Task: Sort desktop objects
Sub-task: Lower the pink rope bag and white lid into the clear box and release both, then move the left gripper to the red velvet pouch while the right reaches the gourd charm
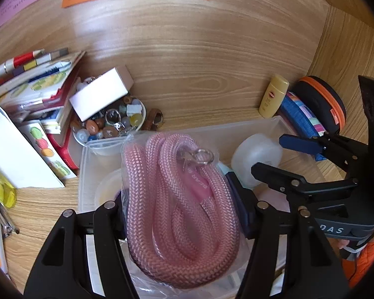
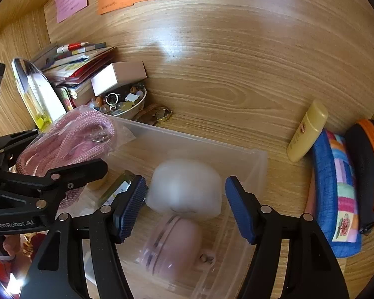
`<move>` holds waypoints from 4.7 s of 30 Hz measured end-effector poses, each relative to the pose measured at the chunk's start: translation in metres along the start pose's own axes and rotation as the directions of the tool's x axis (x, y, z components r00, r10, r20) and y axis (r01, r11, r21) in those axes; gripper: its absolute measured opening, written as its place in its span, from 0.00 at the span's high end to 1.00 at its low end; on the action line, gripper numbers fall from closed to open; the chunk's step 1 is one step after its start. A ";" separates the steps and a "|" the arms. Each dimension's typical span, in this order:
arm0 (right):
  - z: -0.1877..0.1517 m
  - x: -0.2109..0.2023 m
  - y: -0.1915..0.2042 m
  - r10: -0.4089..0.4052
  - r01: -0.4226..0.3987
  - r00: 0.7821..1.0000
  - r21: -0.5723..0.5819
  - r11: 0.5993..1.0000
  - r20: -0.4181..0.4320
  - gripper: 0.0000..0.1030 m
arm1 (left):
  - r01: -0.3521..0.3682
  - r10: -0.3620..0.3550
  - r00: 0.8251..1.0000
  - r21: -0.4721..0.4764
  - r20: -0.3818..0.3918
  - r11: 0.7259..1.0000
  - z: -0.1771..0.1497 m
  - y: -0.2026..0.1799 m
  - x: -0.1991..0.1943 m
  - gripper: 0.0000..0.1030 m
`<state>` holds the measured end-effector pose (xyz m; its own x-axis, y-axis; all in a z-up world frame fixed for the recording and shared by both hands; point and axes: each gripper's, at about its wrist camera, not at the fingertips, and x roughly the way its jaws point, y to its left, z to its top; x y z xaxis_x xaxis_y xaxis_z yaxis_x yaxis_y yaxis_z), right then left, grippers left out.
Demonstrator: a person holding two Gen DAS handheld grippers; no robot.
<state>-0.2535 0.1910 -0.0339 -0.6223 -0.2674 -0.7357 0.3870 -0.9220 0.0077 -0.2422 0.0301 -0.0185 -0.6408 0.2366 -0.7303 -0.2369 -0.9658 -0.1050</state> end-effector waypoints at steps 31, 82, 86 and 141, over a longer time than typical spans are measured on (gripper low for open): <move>-0.011 -0.055 0.024 -0.090 0.097 0.992 -0.088 0.991 0.087 0.19 | -0.115 0.118 0.988 -0.037 0.102 0.993 -0.012 0.004 -0.071 0.15; -0.164 -0.102 0.081 -0.026 0.026 1.000 -0.006 1.000 -0.012 0.06 | -0.139 0.135 0.988 -0.039 -0.078 0.990 -0.157 -0.004 -0.092 0.05; -0.168 -0.083 0.086 -0.023 0.021 0.998 -0.019 1.000 -0.063 0.06 | -0.132 0.127 0.984 -0.031 -0.122 0.991 -0.159 -0.006 -0.079 0.05; -0.118 -0.036 0.019 0.042 -0.044 0.993 -0.016 0.999 -0.115 0.52 | -0.086 0.096 0.978 0.057 -0.184 0.995 -0.141 -0.032 -0.039 0.00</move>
<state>-0.1439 0.2157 -0.0872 -0.5233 -0.2719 -0.8076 0.4249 -0.9048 0.0293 -0.1068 0.0369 -0.0812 -0.5153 0.1197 -0.8486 -0.2223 -0.9750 -0.0025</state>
